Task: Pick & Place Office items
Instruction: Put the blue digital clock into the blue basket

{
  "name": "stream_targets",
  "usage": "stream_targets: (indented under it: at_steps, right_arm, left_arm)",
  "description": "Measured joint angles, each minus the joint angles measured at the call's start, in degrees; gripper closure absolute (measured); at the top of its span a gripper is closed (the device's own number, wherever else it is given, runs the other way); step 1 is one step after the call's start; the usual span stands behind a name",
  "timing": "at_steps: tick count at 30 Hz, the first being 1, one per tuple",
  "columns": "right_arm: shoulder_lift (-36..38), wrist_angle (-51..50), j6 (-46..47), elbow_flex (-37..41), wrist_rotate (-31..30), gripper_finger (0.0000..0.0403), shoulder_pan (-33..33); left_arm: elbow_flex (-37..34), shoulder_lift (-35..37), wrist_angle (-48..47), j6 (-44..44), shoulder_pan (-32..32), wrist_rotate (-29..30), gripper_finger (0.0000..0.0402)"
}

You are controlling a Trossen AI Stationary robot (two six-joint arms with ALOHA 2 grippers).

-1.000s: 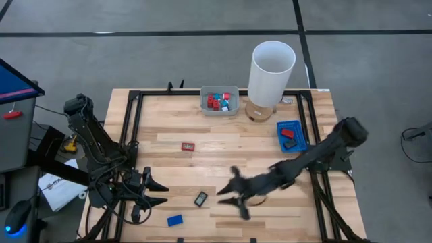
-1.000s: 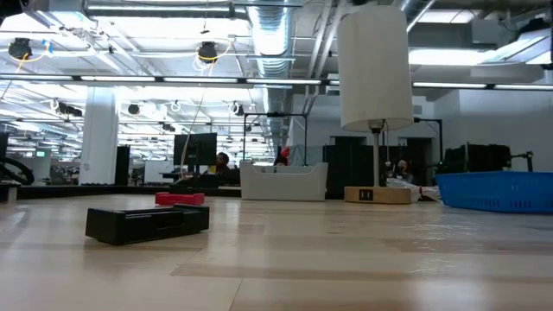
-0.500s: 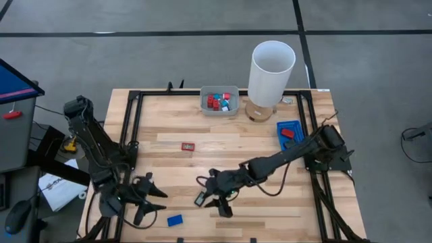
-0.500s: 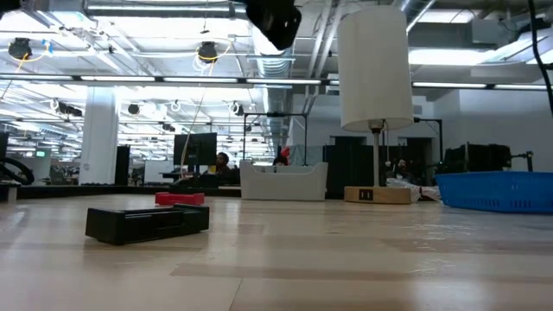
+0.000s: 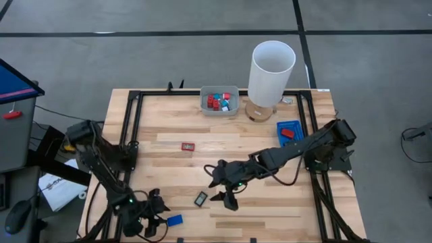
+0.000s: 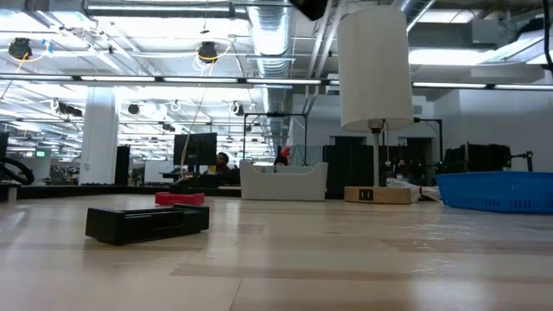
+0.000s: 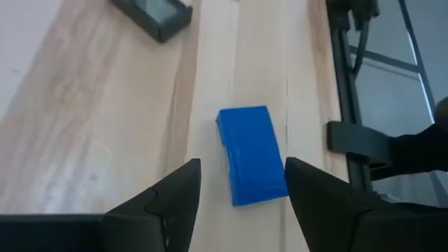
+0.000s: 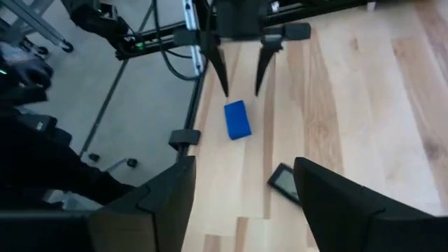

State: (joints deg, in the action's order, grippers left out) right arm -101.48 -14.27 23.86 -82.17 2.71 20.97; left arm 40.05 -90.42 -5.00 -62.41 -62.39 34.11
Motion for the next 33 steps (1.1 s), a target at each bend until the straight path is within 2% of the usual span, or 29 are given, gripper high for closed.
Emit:
stream_targets:
  at_steps: [4, 10, 25, 33]
  right_arm:
    - [1.7, -1.0, 1.2, 0.0, -0.2, 0.0168, 0.6]
    - [2.4, -2.1, 2.3, 0.0, -1.5, 0.0168, 1.0]
    - [2.4, -2.9, 4.7, 0.0, -3.0, 0.0168, 2.2]
    - [2.4, -2.9, 5.8, 0.0, -3.2, 0.0168, 2.6]
  left_arm:
    - [0.9, -3.0, 1.1, 0.8, -0.2, 0.0, 0.0186]
    - [3.5, -5.0, 1.4, 8.3, -0.7, 0.0, 0.0183]
    - [3.5, -5.1, 1.0, 8.4, 0.1, 2.1, 0.0186]
    - [3.5, -10.7, 5.4, 6.2, 0.1, 0.4, 0.0165]
